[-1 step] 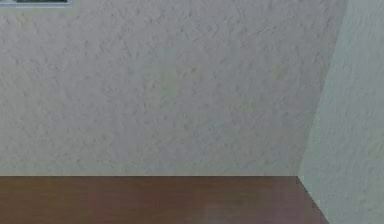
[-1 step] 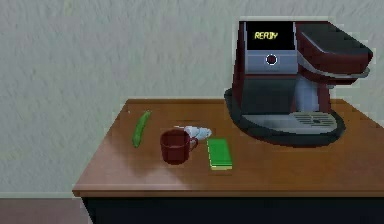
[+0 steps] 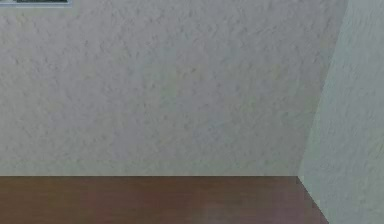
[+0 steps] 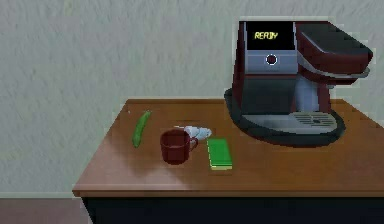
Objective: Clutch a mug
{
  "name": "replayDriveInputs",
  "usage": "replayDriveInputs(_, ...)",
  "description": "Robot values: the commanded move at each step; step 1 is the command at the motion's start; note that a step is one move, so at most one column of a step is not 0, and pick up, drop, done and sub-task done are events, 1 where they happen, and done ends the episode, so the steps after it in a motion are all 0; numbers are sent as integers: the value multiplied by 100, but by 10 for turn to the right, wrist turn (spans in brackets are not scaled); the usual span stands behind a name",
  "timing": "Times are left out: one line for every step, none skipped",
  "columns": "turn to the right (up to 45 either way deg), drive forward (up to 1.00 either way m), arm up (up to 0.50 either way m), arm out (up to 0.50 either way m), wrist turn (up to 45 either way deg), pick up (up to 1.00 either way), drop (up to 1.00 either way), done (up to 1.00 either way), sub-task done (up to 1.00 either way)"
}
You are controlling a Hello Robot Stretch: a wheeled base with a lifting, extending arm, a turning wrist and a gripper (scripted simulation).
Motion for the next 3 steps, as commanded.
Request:
replayDriveInputs(0, 0, 38, 0, 0, 0, 0, 0, 0)
replayDriveInputs(0, 0, 0, 20, 0, 0, 0, 0, 0)
replayDriveInputs(0, 0, 0, 0, 450, 0, 0, 0, 0)
